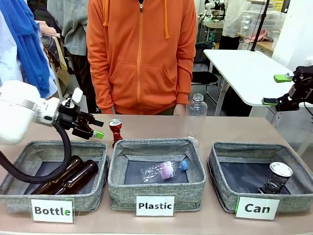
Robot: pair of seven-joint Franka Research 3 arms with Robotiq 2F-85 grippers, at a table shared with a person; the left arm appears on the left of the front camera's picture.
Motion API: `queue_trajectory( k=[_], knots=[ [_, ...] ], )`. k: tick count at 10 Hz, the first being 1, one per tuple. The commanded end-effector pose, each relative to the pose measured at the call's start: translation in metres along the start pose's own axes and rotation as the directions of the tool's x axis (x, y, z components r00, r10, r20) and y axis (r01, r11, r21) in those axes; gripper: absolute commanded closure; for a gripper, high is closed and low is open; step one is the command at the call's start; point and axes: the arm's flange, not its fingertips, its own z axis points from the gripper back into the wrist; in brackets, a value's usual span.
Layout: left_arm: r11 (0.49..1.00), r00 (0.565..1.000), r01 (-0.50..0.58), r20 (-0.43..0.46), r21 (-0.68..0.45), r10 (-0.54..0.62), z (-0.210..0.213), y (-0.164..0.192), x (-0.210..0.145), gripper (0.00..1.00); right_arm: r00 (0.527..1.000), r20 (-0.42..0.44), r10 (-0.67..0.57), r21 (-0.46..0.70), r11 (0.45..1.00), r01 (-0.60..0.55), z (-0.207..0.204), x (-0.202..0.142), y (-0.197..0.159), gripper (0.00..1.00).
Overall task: Sort the can waste into the basket.
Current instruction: Pick up the can waste from the table and place it in the right Fabric basket.
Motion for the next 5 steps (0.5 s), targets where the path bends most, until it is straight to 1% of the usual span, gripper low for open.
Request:
queue_trajectory(
  k=[1, 2, 3, 4, 5],
  knots=[
    [0.998, 0.998, 0.054, 0.014, -0.008, -0.054, -0.012, -0.001, 0.001, 0.0, 1.0, -0.015, 0.023, -0.001, 1.0, -0.023, 0.003, 0.0, 0.002, 0.0],
    [0.995, 0.996, 0.092, 0.01, 0.021, -0.093, -0.021, 0.0, 0.003, 0.0, 1.0, -0.015, 0.023, -0.001, 1.0, -0.023, 0.003, 0.0, 0.002, 0.0],
    [0.994, 0.994, 0.105, 0.009, 0.042, -0.105, -0.028, 0.001, 0.004, 0.0, 1.0, -0.015, 0.023, -0.001, 1.0, -0.023, 0.003, 0.0, 0.002, 0.0],
    [0.99, 0.993, 0.117, -0.012, 0.08, -0.116, -0.034, 0.002, 0.003, 0.0, 1.0, -0.015, 0.023, -0.001, 1.0, -0.023, 0.003, 0.0, 0.002, 0.0],
    [0.993, 0.995, 0.101, -0.008, 0.068, -0.1, -0.04, 0.001, 0.004, 0.0, 1.0, -0.015, 0.023, -0.001, 1.0, -0.023, 0.003, 0.0, 0.002, 0.0]
  ],
)
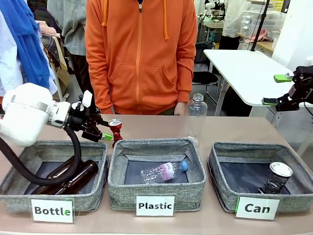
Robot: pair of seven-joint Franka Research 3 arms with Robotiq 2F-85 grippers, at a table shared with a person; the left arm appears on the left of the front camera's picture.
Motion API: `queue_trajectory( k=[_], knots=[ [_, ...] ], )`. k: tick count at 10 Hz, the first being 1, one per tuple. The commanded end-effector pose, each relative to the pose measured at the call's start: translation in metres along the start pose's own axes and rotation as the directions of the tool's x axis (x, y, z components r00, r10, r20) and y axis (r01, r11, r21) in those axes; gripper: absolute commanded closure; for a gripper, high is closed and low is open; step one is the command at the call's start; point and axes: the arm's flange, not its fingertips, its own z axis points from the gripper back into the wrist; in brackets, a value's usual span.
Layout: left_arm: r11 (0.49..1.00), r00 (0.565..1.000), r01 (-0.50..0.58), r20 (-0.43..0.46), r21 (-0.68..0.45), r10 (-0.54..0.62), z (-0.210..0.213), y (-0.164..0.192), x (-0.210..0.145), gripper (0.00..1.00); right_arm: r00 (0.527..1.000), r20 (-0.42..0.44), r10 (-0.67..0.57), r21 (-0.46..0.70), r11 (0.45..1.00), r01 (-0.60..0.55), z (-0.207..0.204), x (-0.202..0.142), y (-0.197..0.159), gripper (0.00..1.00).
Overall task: Sort the can waste into the basket.
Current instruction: Pick up the can waste from the table and place it in the right Fabric basket.
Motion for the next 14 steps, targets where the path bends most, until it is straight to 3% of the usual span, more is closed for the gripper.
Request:
queue_trajectory(
  k=[1, 8, 9, 10, 11, 13, 14],
  knots=[
    [1.0, 1.0, 0.008, 0.006, 0.025, -0.009, -0.014, 0.003, -0.001, 0.0, 1.0, -0.015, 0.023, -0.001, 1.0, -0.023, 0.003, 0.0, 0.002, 0.0],
    [0.999, 0.998, -0.051, 0.044, -0.015, 0.051, -0.03, 0.008, 0.004, 0.0, 1.0, -0.015, 0.023, -0.001, 1.0, -0.023, 0.003, 0.0, 0.002, 0.0],
    [0.999, 0.999, -0.036, 0.026, -0.02, 0.036, -0.031, 0.009, 0.004, 0.47, 1.0, -0.015, 0.023, -0.001, 1.0, -0.023, 0.003, 0.0, 0.002, 0.0],
    [0.999, 0.999, -0.036, 0.02, -0.021, 0.037, -0.032, 0.008, 0.005, 0.59, 1.0, -0.015, 0.023, -0.001, 1.0, -0.023, 0.003, 0.0, 0.002, 0.0],
    [0.999, 0.999, -0.036, 0.022, -0.019, 0.036, -0.032, 0.009, 0.006, 1.0, 1.0, -0.015, 0.023, -0.001, 1.0, -0.023, 0.003, 0.0, 0.002, 0.0],
    [0.999, 0.999, -0.034, 0.013, -0.018, 0.034, -0.034, 0.012, 0.003, 1.0, 1.0, -0.015, 0.023, -0.001, 1.0, -0.023, 0.003, 0.0, 0.002, 0.0],
    [0.999, 0.999, -0.031, 0.015, -0.014, 0.032, -0.033, 0.012, 0.003, 0.86, 1.0, -0.015, 0.023, -0.001, 1.0, -0.023, 0.003, 0.0, 0.002, 0.0]
  ],
)
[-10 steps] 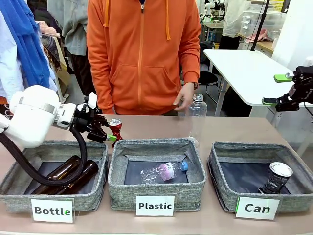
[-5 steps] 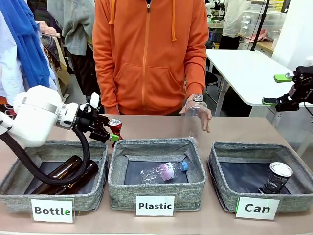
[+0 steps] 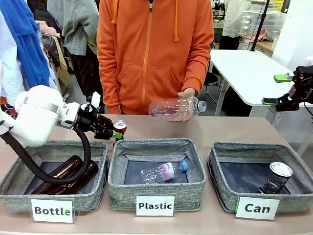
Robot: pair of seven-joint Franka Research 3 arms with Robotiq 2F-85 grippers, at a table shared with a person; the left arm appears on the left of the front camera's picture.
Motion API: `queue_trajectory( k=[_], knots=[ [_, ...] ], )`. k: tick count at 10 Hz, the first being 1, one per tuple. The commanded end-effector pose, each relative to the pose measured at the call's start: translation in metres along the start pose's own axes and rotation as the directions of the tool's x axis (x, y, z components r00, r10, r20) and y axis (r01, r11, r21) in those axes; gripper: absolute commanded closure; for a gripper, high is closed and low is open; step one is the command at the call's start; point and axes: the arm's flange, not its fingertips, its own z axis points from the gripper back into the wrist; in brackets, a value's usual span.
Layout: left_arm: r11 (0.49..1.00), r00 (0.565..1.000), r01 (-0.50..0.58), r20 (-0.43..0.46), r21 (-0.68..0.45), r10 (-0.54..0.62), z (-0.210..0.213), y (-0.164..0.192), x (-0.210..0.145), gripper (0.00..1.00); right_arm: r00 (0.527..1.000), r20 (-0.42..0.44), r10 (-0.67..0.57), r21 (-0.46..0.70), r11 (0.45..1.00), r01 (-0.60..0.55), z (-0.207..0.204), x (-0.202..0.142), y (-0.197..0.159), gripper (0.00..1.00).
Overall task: Sort the can waste into the basket.
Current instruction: Pick up the can waste from the table and place it in the right Fabric basket.
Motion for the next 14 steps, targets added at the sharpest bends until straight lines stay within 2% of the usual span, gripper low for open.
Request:
queue_trajectory(
  k=[1, 2, 5, 7, 8, 9, 11, 13, 14],
  knots=[
    [1.0, 1.0, -0.012, 0.01, 0.015, 0.012, -0.005, 0.005, 0.001, 0.95, 1.0, -0.015, 0.022, -0.001, 1.0, -0.022, 0.003, 0.0, 0.002, 0.0],
    [1.0, 1.0, -0.013, 0.008, 0.021, 0.013, -0.005, 0.006, 0.0, 1.0, 1.0, -0.015, 0.022, -0.001, 1.0, -0.022, 0.003, 0.0, 0.002, 0.0],
    [0.998, 0.999, -0.017, 0.029, 0.052, 0.015, -0.001, 0.006, 0.002, 1.0, 1.0, -0.015, 0.022, -0.001, 1.0, -0.022, 0.003, 0.0, 0.002, 0.0],
    [0.995, 0.997, -0.031, 0.076, 0.094, 0.024, 0.051, 0.001, 0.023, 1.0, 1.0, -0.015, 0.022, -0.001, 1.0, -0.022, 0.003, 0.0, 0.002, 0.0],
    [0.996, 0.998, -0.042, 0.058, 0.075, 0.037, 0.094, -0.011, 0.037, 1.0, 1.0, -0.015, 0.022, -0.001, 1.0, -0.022, 0.003, 0.0, 0.002, 0.0],
    [0.996, 0.999, -0.031, 0.023, 0.08, 0.029, 0.139, -0.031, 0.045, 1.0, 1.0, -0.015, 0.022, -0.001, 1.0, -0.022, 0.003, 0.0, 0.002, 0.0],
    [1.0, 1.0, -0.015, -0.013, -0.009, 0.015, 0.219, -0.088, 0.053, 1.0, 1.0, -0.015, 0.022, -0.001, 1.0, -0.022, 0.003, 0.0, 0.002, 0.0],
    [0.996, 0.996, 0.019, 0.092, -0.085, -0.011, 0.279, -0.142, 0.051, 1.0, 1.0, -0.015, 0.022, -0.001, 1.0, -0.022, 0.003, 0.0, 0.002, 0.0],
    [0.994, 0.982, -0.032, 0.181, -0.109, 0.052, 0.297, -0.179, 0.048, 1.0, 1.0, -0.015, 0.022, -0.001, 1.0, -0.022, 0.003, 0.0, 0.002, 0.0]
  ],
)
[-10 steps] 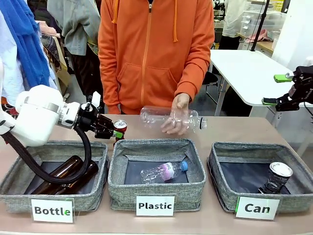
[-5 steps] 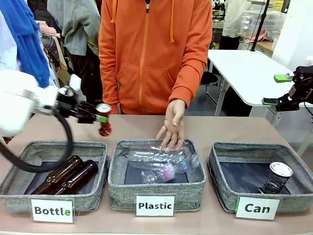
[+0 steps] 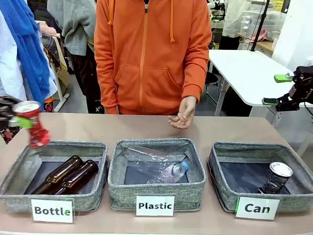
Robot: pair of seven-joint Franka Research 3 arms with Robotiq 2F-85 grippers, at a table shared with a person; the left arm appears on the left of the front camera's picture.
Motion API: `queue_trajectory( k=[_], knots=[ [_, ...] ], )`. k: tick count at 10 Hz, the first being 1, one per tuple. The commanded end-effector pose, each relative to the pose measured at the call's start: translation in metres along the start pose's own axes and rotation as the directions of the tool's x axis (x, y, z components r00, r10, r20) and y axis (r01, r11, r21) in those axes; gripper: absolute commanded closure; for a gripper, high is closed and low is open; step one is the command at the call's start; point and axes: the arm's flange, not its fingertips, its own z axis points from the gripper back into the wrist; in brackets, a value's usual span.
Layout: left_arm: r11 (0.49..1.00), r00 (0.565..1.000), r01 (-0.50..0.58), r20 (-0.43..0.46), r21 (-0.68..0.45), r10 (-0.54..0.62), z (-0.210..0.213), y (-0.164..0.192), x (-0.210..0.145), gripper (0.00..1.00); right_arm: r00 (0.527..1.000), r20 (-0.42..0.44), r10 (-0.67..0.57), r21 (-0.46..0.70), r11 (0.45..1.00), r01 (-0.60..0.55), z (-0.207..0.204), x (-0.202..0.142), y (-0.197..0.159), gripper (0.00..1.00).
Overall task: Sort the can waste into the basket.
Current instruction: Pick up the can waste from the table and place it in the right Fabric basket.
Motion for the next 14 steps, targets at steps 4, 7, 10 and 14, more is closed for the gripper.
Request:
queue_trajectory(
  k=[4, 7, 10, 14],
  knots=[
    [0.979, 0.972, -0.203, 0.122, -0.003, 0.202, -0.024, -0.085, -0.01, 1.0, 1.0, -0.015, 0.022, -0.001, 1.0, -0.022, 0.002, 0.0, 0.002, 0.0],
    [0.996, 0.986, -0.074, 0.144, -0.059, 0.082, 0.004, -0.08, -0.013, 1.0, 1.0, -0.015, 0.022, -0.001, 1.0, -0.022, 0.002, 0.0, 0.002, 0.0],
    [0.974, 0.993, -0.069, 0.077, -0.214, 0.087, -0.093, -0.064, 0.038, 0.56, 0.998, 0.021, 0.062, -0.094, 0.994, -0.06, 0.032, -0.009, 0.04, 0.0],
    [0.931, 0.999, 0.011, -0.041, -0.365, -0.027, -0.261, -0.014, 0.149, 0.56, 0.972, -0.207, 0.116, -0.585, 0.781, -0.218, 0.117, -0.081, 0.104, 0.0]
  ],
)
